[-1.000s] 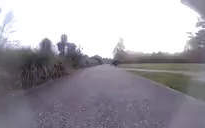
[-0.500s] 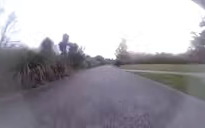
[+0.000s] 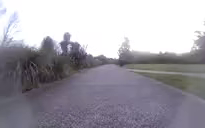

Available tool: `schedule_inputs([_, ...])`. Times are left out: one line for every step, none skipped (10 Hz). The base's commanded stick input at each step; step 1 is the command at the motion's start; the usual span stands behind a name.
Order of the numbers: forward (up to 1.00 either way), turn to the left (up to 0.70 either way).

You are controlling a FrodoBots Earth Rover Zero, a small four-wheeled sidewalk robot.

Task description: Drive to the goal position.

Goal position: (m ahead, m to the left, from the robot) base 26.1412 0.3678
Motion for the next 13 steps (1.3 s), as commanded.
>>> schedule_inputs([0.85, 0.0])
schedule_inputs([0.85, 0.0])
schedule_inputs([0.85, 0.0])
schedule_inputs([0.85, 0.0])
schedule_inputs([0.85, 0.0])
schedule_inputs([0.85, 0.0])
schedule_inputs([0.85, 0.0])
schedule_inputs([0.85, 0.0])
schedule_inputs([0.85, 0.0])
schedule_inputs([0.85, 0.0])
schedule_inputs([0.85, 0.0])
schedule_inputs([0.85, -0.01])
schedule_inputs([0.85, -0.02])
